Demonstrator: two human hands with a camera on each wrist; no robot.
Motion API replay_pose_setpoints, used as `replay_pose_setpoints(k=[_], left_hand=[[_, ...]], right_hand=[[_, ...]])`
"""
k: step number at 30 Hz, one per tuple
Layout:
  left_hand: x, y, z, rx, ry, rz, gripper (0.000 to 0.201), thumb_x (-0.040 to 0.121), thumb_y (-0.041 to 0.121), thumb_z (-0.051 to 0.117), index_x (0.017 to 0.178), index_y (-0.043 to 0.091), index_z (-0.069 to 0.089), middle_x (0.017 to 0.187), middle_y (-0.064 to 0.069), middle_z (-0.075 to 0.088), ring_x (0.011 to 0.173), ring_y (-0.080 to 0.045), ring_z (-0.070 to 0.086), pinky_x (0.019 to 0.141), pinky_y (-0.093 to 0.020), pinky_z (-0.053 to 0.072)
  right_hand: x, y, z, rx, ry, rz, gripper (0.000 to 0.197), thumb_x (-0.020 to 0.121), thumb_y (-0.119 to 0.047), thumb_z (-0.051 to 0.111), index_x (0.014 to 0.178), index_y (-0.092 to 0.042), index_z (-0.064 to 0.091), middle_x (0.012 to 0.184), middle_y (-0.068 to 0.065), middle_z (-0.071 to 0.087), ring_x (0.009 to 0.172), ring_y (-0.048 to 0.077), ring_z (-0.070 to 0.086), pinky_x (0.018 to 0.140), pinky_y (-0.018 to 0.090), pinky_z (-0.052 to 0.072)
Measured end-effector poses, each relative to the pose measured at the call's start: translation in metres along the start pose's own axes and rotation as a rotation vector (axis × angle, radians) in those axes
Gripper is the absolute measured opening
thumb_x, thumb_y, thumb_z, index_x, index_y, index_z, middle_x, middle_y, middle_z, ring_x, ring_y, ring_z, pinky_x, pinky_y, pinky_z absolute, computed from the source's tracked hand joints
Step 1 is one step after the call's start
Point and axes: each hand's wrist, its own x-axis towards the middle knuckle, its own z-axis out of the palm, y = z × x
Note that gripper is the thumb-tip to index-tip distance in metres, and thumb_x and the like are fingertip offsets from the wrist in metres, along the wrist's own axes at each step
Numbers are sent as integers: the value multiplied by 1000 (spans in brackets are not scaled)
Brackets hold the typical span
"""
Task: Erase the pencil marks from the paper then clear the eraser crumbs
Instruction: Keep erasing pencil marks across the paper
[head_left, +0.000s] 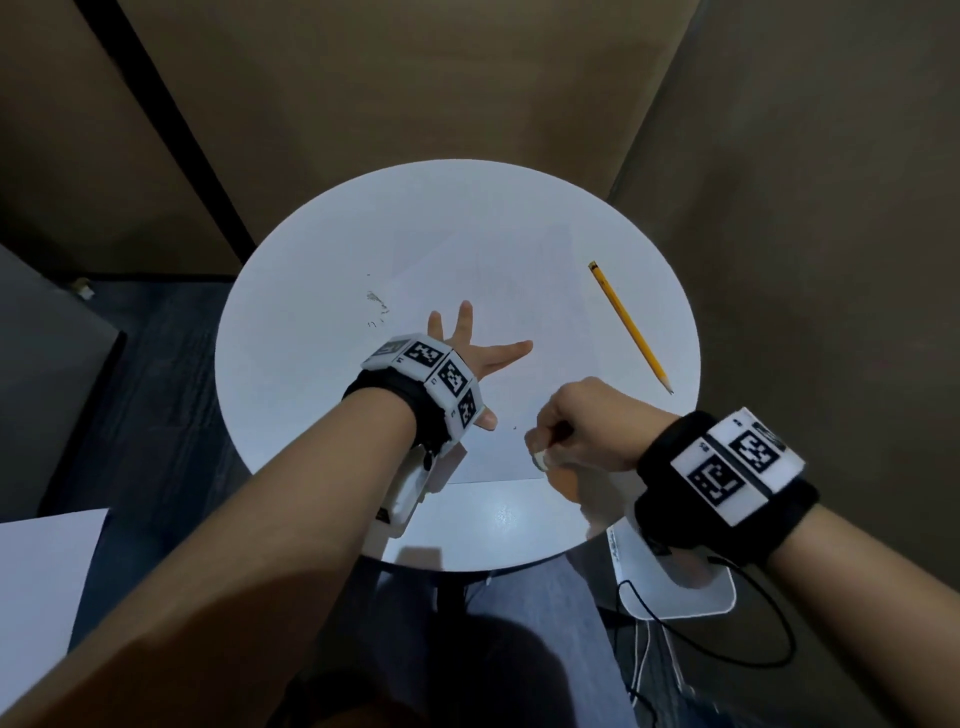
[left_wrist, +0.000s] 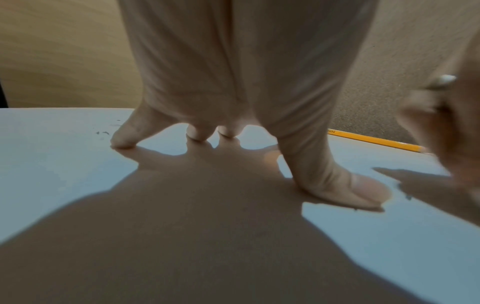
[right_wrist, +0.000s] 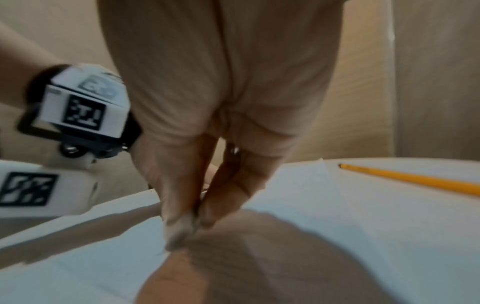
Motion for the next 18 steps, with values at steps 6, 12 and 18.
replay_pose_setpoints(k=[6, 12, 18], left_hand=[[-1, 1, -1, -3, 3, 3, 102, 76, 43, 75, 144, 54, -1, 151, -15, -32, 134, -55, -21, 102, -72, 9], [1, 0, -1, -3, -4, 2, 104, 75, 43, 76, 144, 54, -1, 151, -14, -32, 134, -54, -22, 102, -73, 8], [0, 0, 1, -2, 6, -2, 102, 76, 43, 75, 144, 54, 0, 151, -14, -32, 134, -55, -21, 102, -72, 11]], right_hand=[[-3, 7, 7, 90, 99, -10, 10, 86, -15, 65, 90, -8, 70, 87, -6, 63, 83, 9, 56, 67, 10, 38], [4, 5, 4, 133, 123, -12, 10, 85, -15, 66, 88, -8, 72, 88, -3, 69, 79, 5, 57, 64, 5, 38], [-7, 9, 11, 40, 84, -14, 7, 87, -16, 63, 84, -11, 68, 77, -12, 55, 66, -1, 47, 58, 4, 34]])
